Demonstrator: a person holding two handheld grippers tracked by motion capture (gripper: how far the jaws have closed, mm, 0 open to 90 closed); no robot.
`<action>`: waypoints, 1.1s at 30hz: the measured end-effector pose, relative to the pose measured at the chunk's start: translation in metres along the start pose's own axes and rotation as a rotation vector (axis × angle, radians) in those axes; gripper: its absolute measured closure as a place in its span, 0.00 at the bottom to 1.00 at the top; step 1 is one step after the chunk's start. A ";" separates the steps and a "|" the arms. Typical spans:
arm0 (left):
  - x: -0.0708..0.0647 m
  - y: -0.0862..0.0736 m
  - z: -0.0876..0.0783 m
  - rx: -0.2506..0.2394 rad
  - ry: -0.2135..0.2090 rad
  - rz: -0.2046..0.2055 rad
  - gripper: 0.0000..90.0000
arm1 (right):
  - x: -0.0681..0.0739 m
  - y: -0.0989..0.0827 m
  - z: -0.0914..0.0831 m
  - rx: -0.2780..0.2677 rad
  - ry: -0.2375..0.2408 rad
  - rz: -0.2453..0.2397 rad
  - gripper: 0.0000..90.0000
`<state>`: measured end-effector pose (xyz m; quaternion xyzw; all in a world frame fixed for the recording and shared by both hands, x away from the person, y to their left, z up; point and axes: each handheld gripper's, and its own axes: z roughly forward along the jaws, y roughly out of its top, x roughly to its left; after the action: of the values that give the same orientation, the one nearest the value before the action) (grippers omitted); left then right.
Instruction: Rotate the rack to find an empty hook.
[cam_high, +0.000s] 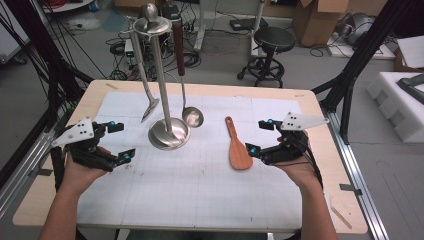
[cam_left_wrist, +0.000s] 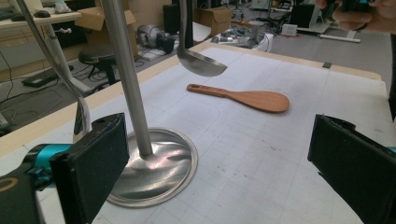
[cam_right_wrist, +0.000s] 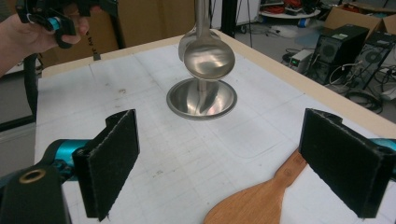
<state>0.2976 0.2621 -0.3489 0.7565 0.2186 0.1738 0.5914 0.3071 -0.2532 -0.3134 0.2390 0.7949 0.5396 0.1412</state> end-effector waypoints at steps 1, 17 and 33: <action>0.000 0.000 0.000 0.002 -0.002 0.000 0.06 | 0.000 -0.003 0.000 0.001 0.000 0.005 0.13; 0.001 -0.002 0.005 0.009 -0.006 -0.009 0.06 | 0.003 -0.036 0.000 0.009 -0.022 0.033 0.13; 0.002 0.011 0.016 0.036 -0.018 -0.031 0.07 | -0.003 -0.042 -0.001 0.019 -0.007 0.053 0.13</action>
<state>0.3094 0.2478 -0.3419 0.7650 0.2282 0.1540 0.5822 0.3000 -0.2682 -0.3522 0.2633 0.7927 0.5349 0.1272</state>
